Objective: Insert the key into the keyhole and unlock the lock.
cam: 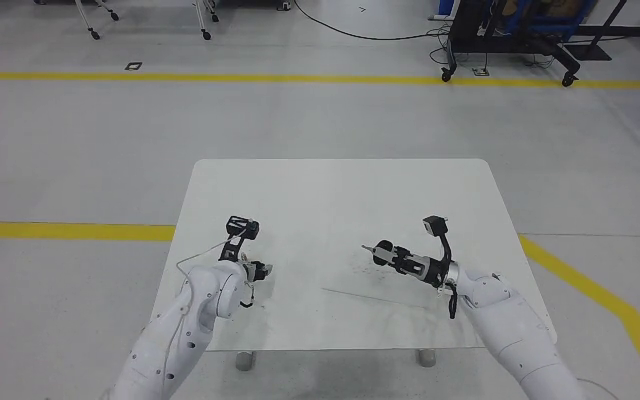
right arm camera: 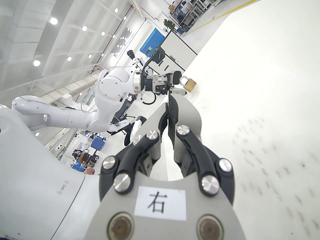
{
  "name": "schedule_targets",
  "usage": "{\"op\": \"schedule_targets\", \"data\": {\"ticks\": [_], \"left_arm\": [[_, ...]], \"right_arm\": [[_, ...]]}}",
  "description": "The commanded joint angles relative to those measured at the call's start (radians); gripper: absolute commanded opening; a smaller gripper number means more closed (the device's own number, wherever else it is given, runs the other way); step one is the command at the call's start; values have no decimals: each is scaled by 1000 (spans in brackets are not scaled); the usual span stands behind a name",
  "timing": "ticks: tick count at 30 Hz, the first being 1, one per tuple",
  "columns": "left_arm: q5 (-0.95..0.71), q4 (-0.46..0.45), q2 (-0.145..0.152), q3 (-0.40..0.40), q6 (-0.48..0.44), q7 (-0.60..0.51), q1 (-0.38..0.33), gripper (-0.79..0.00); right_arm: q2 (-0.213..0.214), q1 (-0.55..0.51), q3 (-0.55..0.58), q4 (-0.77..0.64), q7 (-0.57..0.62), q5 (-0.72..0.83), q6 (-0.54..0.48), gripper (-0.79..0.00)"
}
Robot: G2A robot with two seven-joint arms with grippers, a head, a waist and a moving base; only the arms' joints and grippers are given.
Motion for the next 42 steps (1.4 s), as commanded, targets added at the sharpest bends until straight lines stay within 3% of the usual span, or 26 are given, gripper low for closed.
{"op": "schedule_targets", "data": {"ticks": [1, 3, 7, 9, 22, 25, 27, 29, 42], "left_arm": [[0, -1, -1, -6, 9, 0, 4, -117], [-4, 0, -2, -13, 15, -3, 9, -157], [-9, -7, -2, -30, 19, -2, 21, -348], [-8, -11, -3, -36, 19, -4, 27, -397], [-51, 2, -12, -63, 13, 24, 23, -443], [-51, 4, -13, -67, 8, 19, 22, -486], [-51, 5, -14, -70, 9, 15, 22, -603], [-52, 2, -14, -73, 8, 10, 24, -773], [-42, -5, -19, -86, 0, 24, 39, -785]], "right_arm": [[0, 0, 0, 0, 0, 0, 0, -785], [0, 0, 0, 0, 0, 0, 0, -785], [0, 0, 0, 0, 0, 0, 0, -785], [0, 0, 0, 0, 0, 0, 0, -785], [0, 0, 0, 0, 0, 0, 0, -785], [0, 0, 0, 0, 0, 0, 0, -785], [0, 0, 0, 0, 0, 0, 0, -785], [0, 0, 0, 0, 0, 0, 0, -785], [0, 0, 0, 0, 0, 0, 0, -785]]}}
